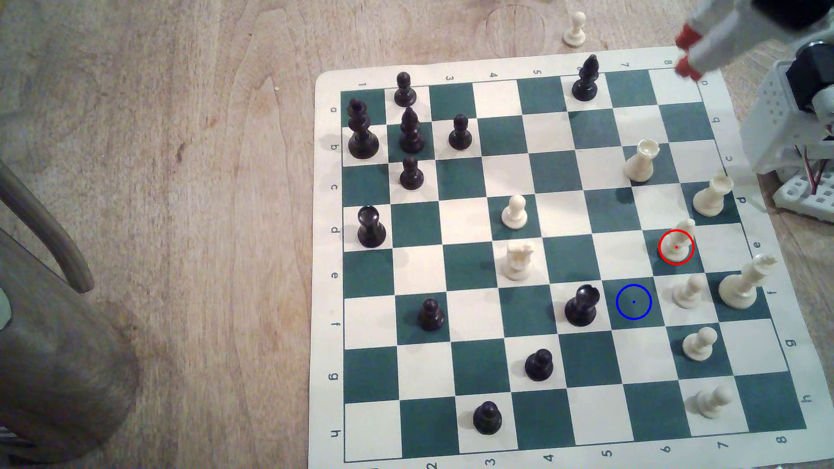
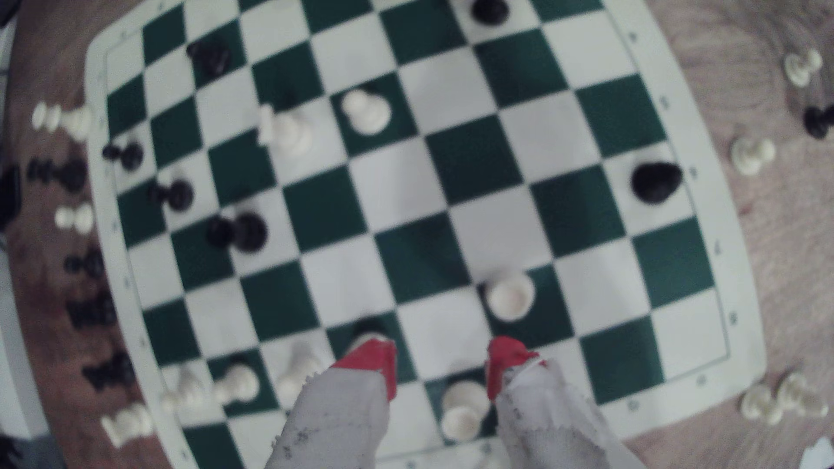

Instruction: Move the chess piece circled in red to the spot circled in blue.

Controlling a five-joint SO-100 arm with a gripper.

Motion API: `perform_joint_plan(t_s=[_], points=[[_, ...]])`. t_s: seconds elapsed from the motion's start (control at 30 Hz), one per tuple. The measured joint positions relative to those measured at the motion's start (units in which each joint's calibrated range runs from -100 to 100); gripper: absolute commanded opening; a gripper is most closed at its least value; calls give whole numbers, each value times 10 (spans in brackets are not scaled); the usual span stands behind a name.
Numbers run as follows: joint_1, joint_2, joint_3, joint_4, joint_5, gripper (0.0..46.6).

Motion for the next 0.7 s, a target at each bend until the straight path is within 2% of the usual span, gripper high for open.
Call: perform_joint_plan(t_s=[0.03, 0.1, 0.23, 0.33, 0.43, 0.7], points=[[-40, 29, -3, 12, -10, 112], [-83, 71, -4, 24, -25, 133], [-148, 151, -4, 19, -48, 179], [-168, 201, -4, 2, -61, 189], [-170, 220, -4, -10, -63, 194], [-170, 224, 66, -45, -63, 168]])
